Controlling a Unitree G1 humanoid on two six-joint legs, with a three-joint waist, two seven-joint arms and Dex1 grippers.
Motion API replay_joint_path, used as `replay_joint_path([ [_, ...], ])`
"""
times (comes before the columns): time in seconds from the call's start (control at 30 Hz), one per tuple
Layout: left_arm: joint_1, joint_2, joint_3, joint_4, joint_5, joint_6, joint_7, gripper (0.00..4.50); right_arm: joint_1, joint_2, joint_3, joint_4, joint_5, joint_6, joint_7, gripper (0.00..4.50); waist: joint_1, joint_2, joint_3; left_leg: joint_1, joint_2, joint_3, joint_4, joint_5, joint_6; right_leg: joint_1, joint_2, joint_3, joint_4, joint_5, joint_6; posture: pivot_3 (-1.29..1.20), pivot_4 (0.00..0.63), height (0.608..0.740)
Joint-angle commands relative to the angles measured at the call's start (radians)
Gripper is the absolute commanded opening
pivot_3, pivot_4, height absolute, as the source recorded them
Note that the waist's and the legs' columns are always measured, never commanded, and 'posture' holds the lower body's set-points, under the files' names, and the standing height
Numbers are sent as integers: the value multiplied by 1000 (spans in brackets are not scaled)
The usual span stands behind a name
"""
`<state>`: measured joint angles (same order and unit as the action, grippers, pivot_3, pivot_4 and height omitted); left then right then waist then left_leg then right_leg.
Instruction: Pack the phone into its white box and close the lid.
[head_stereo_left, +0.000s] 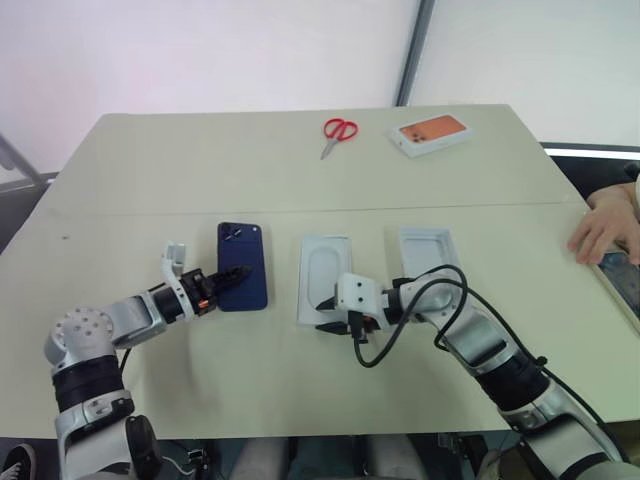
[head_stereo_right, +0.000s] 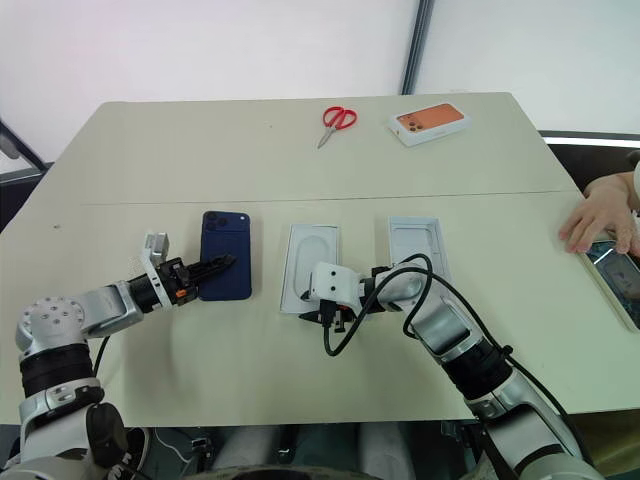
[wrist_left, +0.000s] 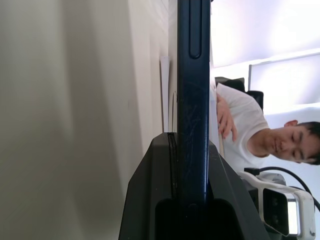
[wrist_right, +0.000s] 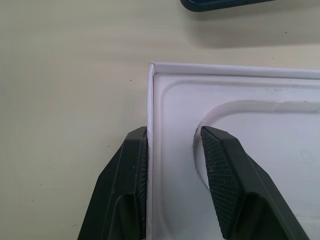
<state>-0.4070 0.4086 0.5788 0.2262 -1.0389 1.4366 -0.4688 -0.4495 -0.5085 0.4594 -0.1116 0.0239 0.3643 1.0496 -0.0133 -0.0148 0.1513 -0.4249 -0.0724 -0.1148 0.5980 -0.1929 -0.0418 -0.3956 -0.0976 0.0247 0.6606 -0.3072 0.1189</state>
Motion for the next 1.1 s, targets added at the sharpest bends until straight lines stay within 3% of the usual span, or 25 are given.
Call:
replay_joint_path([
  [0.03, -46, -8, 38, -28, -66, 19, 14, 0, 12, 3, 10, -6, 5, 6, 10, 1672, 1, 0, 0, 0, 0, 0, 0, 0, 0, 0, 0, 0, 0, 0, 0, 0, 150, 740],
  [0.37, -104, -20, 66, -9, -107, 47, 67, 0, -3, 65, 46, 4, -4, -6, 3, 1672, -7, -1, 0, 0, 1, 0, 0, 0, 0, -1, 1, 0, 1, 0, 0, 0, 150, 740],
  [0.67, -112, -36, 76, -28, -156, 76, 119, 0, -92, 200, 93, 134, -62, -31, -38, 1672, -9, -2, -1, 1, 1, 0, 0, 3, -5, -1, 1, 0, 1, 0, 0, 0, 150, 740],
  [0.93, -88, -42, 72, -49, -168, 70, 139, 0, -88, 217, 74, 136, -56, -16, -45, 1672, -7, -2, -1, 1, 1, 0, 0, 3, -5, -1, 1, 0, 2, 0, 0, 0, 150, 740],
  [1.03, -78, -43, 66, -55, -168, 67, 138, 0, -88, 227, 58, 129, -57, 2, -73, 2555, -7, -2, -1, 1, 1, 0, 0, 3, -5, -1, 1, 0, 2, 0, 0, 0, 150, 740],
  [1.1, -76, -44, 64, -55, -168, 65, 137, 0, -82, 220, 62, 102, -55, 5, -71, 3495, -6, -2, -1, 0, 1, 0, 0, 3, -5, -1, 1, 0, 2, 0, 0, 0, 150, 740],
])
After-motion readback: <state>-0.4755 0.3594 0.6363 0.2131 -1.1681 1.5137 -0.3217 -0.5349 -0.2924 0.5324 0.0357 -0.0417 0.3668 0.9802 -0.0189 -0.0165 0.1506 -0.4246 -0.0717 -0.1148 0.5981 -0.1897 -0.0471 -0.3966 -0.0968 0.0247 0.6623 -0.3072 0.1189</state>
